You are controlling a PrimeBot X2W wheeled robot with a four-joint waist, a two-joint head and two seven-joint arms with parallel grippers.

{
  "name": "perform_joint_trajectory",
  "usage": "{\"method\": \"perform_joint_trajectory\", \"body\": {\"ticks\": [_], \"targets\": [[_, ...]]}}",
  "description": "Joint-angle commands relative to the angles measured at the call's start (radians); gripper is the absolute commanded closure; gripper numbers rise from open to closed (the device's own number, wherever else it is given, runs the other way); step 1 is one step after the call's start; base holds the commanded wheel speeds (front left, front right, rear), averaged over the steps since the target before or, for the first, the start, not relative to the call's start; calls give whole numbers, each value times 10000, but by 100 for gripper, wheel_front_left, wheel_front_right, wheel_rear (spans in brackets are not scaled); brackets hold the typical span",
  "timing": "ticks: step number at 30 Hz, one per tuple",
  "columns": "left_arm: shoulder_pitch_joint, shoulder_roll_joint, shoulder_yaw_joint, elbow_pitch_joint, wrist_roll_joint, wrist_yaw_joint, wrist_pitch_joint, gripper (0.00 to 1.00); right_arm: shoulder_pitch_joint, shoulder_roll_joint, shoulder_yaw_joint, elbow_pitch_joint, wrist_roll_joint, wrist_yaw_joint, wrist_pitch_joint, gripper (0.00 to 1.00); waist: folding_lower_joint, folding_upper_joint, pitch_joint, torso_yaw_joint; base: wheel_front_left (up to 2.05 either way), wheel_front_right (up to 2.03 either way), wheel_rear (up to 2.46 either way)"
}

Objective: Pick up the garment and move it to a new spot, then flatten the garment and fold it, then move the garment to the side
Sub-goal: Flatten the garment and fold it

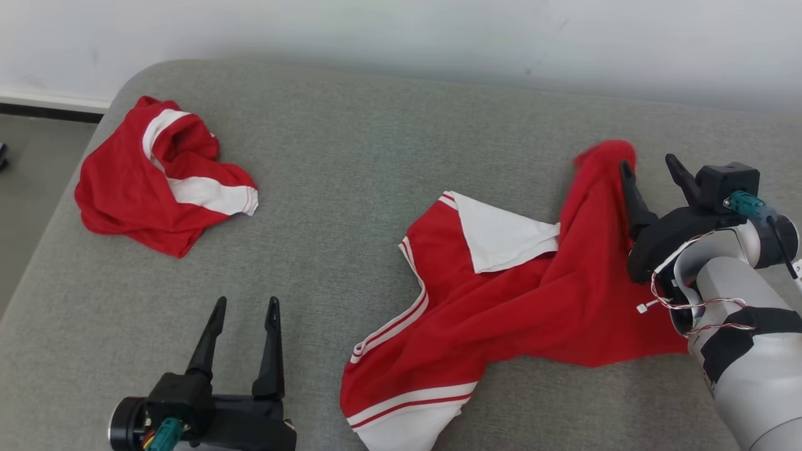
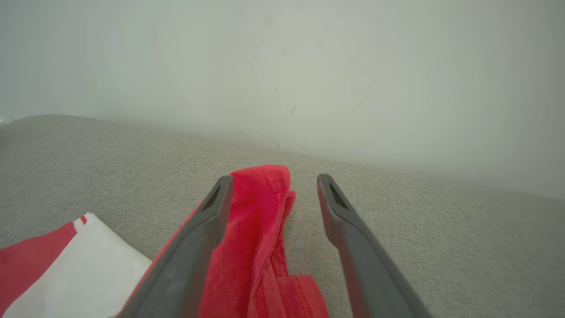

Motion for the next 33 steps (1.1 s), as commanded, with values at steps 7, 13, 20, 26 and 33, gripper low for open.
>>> {"method": "perform_joint_trajectory", "body": {"ticks": [7,13,20,26,33], "targets": [[259,-9,476,-2,230,-52,-34,0,988,-215,-127,-1978,446,-26,-84,0,-1,-1,-567,-859,0,0,0],[450,-8,750,-72,349,-91,-34,0,2659,-437,-675,-4299,512,-26,-88,0,-1,-1,-856,-1263,0,0,0],[822,-6,1157,-169,467,-161,-34,0,4758,-315,-1410,-6614,316,-26,-89,0,-1,-1,-1155,-1733,0,0,0],[1007,2,1318,-177,583,-231,-32,0,6425,141,-2022,-8275,29,-26,-68,0,-1,-1,-1414,-1966,0,0,0],[1086,-2,1332,-83,616,-335,-34,0,7905,667,-2479,-9479,-229,-26,-70,0,-1,-1,-1617,-1974,0,0,0]]}}
